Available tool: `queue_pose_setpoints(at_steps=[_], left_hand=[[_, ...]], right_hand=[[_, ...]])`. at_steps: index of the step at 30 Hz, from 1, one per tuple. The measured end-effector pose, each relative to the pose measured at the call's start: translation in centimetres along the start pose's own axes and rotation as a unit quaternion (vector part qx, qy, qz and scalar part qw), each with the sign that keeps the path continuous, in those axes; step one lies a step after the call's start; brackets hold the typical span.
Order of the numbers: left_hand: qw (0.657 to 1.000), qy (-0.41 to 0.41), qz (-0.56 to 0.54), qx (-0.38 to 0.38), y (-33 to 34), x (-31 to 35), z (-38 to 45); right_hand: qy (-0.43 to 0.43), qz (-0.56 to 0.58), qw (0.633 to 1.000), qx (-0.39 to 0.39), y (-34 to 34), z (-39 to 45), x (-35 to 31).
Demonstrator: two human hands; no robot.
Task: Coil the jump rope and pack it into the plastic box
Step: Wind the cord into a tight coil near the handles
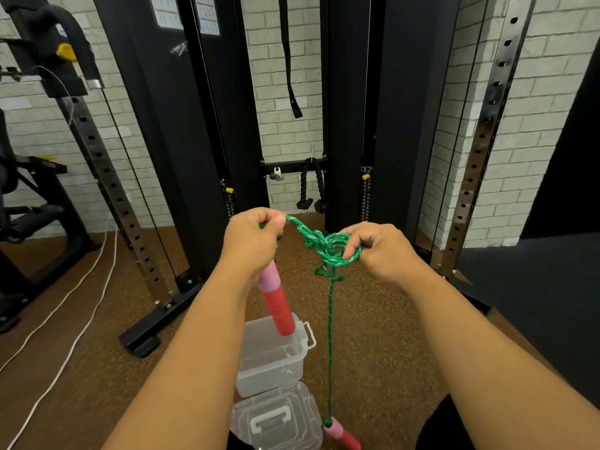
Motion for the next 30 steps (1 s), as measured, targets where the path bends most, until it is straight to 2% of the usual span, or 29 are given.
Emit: queue_pose_setpoints(at_steps=[2,6,10,12,14,16,18,21,23,26,30], left_hand=[[1.000,-0.004,-0.022,0.009,-0.3,-0.1,0.1],[0.999,0.005,-0.033,0.023,-0.5,0.3,0.0],[0.997,-0.013,-0.046,0.067,-1.5,-0.1,0.4],[0.994,-0.030,-0.043,0.092,-2.0,-0.7,0.6],[0.992,-0.047,-0.039,0.109,-2.3,-1.2,0.6],[0.990,-0.064,-0.044,0.120,-2.5,-1.6,0.5],[0.990,-0.059,-0.052,0.115,-2.5,-1.5,0.6],[0.996,-0.027,-0.049,0.069,-1.6,-0.3,0.5],[0.998,-0.018,-0.039,0.035,-0.5,0.6,0.3],[1.000,0.002,-0.014,-0.004,1.0,1.5,-0.1],[0.999,0.019,-0.020,-0.040,2.2,1.8,-0.4]], right_hand=[[0.030,-0.029,0.999,0.010,-0.3,-0.2,0.9],[0.069,0.025,0.997,0.019,-0.5,-0.2,2.4],[0.103,-0.036,0.994,-0.005,-0.8,-0.6,3.2],[0.141,0.068,0.988,-0.010,-1.1,-0.9,4.3],[0.176,0.263,0.948,-0.007,-1.3,-1.6,5.1],[0.203,0.368,0.907,0.028,-1.8,-2.0,6.1],[0.244,0.349,0.903,0.058,-2.0,-1.9,7.6],[0.305,0.157,0.936,0.084,-2.4,-1.5,8.4],[0.257,0.101,0.958,0.080,-2.0,-0.9,6.1],[0.132,0.113,0.985,0.021,-0.1,-0.2,0.9],[0.038,0.151,0.984,-0.092,3.3,-0.3,-4.0]])
Point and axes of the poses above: each hand's wrist, its own z-axis towards the middle knuckle, its own y-axis out of the palm, x = y × z, the point moved 6 cm from there along z, towards the middle knuckle, and after that the axes turned 4 degrees about y, right-handed, at the moved point
